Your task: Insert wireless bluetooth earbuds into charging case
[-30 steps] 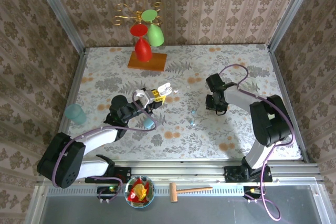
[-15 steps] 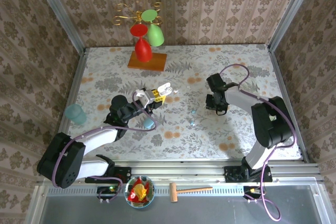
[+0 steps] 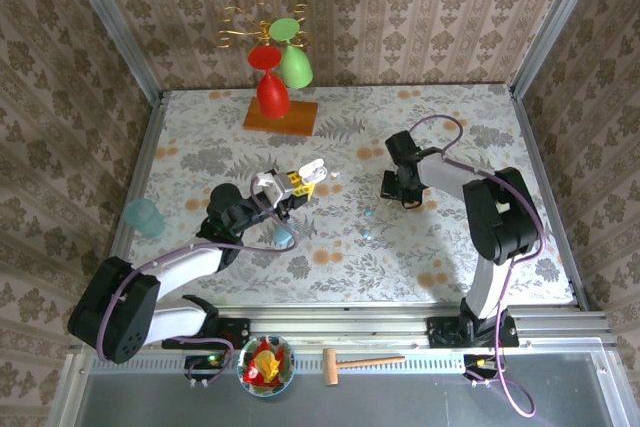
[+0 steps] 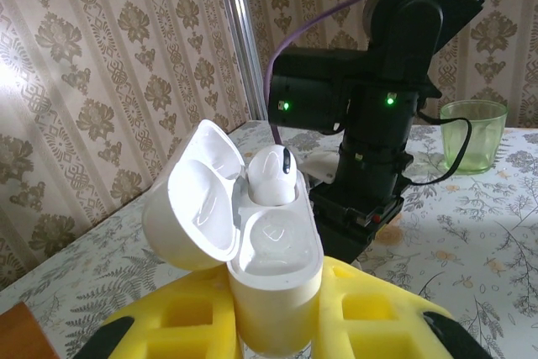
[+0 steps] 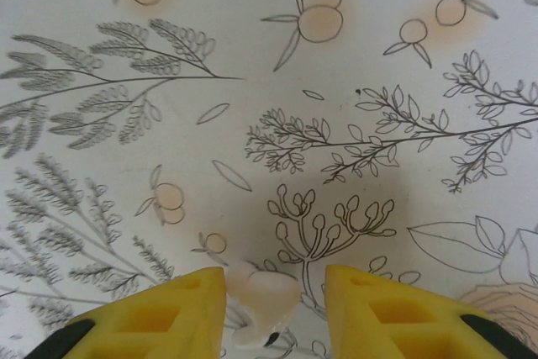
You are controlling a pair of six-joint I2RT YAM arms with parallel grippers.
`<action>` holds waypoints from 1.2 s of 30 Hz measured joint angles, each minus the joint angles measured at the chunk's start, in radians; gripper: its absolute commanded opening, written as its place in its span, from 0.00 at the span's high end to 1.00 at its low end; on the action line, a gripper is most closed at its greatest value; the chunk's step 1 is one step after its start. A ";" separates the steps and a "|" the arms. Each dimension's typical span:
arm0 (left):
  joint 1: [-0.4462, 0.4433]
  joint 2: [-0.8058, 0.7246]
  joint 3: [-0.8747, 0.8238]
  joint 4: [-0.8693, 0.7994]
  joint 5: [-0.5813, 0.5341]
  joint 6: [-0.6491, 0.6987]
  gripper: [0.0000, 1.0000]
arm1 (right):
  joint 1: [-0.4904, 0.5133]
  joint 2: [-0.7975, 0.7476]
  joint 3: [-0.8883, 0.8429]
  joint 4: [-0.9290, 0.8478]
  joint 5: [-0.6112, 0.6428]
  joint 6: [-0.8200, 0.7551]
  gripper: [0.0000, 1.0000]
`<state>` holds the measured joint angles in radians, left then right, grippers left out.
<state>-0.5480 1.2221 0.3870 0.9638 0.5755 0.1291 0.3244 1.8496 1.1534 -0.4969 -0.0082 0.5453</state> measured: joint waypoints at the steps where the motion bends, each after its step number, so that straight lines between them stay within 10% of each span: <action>1: 0.000 0.000 0.000 0.000 0.000 0.000 0.96 | 0.000 0.008 0.003 0.000 -0.002 0.000 0.68; 36: -0.002 0.028 -0.001 0.002 0.000 0.000 0.96 | 0.066 -0.115 -0.127 0.009 0.001 -0.034 0.75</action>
<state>-0.5503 1.2503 0.3862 0.9653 0.5755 0.1291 0.3901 1.7344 1.0264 -0.4881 -0.0071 0.5114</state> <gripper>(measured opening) 0.188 0.245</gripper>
